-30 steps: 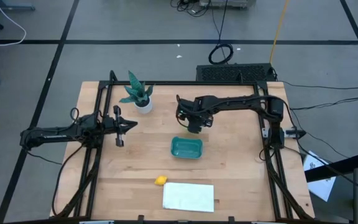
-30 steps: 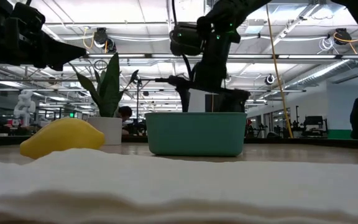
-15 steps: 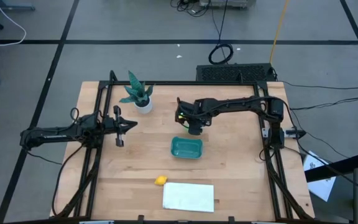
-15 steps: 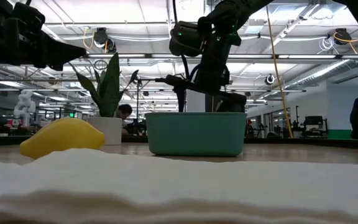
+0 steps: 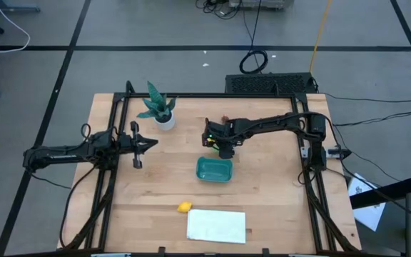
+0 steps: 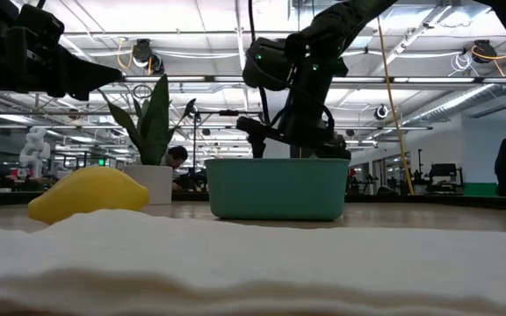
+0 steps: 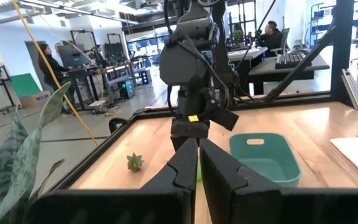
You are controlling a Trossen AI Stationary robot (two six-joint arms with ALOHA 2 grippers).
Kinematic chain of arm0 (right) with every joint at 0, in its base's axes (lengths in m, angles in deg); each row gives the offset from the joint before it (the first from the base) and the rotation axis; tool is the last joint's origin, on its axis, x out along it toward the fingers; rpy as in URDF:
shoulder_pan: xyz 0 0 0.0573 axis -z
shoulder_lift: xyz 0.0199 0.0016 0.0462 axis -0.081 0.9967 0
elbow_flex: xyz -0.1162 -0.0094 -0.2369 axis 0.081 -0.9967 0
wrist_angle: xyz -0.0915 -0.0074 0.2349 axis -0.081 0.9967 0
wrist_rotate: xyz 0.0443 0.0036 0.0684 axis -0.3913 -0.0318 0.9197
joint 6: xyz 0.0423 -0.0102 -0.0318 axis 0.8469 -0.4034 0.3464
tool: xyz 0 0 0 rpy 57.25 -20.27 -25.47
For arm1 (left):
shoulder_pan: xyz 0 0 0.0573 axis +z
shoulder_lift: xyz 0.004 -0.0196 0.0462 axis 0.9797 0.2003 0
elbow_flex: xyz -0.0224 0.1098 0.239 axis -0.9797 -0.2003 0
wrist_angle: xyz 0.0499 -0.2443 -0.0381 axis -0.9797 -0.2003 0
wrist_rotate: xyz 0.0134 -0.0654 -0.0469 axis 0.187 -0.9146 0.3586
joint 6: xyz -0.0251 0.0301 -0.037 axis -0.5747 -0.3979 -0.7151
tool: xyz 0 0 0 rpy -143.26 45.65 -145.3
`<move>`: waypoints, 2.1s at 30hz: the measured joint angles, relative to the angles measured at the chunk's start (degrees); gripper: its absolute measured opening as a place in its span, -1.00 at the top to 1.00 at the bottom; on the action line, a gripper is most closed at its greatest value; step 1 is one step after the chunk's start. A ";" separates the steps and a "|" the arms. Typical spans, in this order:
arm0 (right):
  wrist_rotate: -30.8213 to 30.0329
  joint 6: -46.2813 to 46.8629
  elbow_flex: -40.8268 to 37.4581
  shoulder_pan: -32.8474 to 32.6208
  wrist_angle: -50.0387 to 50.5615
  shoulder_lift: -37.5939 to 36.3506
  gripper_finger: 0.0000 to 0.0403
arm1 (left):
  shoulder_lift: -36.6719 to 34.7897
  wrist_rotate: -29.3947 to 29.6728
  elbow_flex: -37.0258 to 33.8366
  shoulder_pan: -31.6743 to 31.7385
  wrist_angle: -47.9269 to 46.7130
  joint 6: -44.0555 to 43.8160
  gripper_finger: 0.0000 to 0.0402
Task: Pick and placing Produce into tupperware
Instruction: Put the green cabbage into the blue bin
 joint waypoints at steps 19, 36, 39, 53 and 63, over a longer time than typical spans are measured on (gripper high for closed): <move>0.94 1.14 0.00 -2.08 1.48 0.00 -0.66 | 0.00 0.00 0.00 0.00 0.33 -0.15 0.87; 3.42 4.52 0.00 -2.02 1.26 0.00 -0.65 | 0.00 0.02 0.00 0.00 0.34 -0.11 0.87; 3.42 4.94 0.00 -2.00 1.28 0.00 -0.58 | 0.00 0.02 0.00 0.00 0.33 -0.11 0.87; 4.08 4.57 0.07 -1.95 1.32 0.92 -0.28 | 0.00 0.02 0.00 -0.01 0.35 -0.11 0.87; 4.52 4.73 0.07 -1.93 0.41 2.05 -0.19 | 0.00 0.02 0.00 0.00 0.35 0.04 0.87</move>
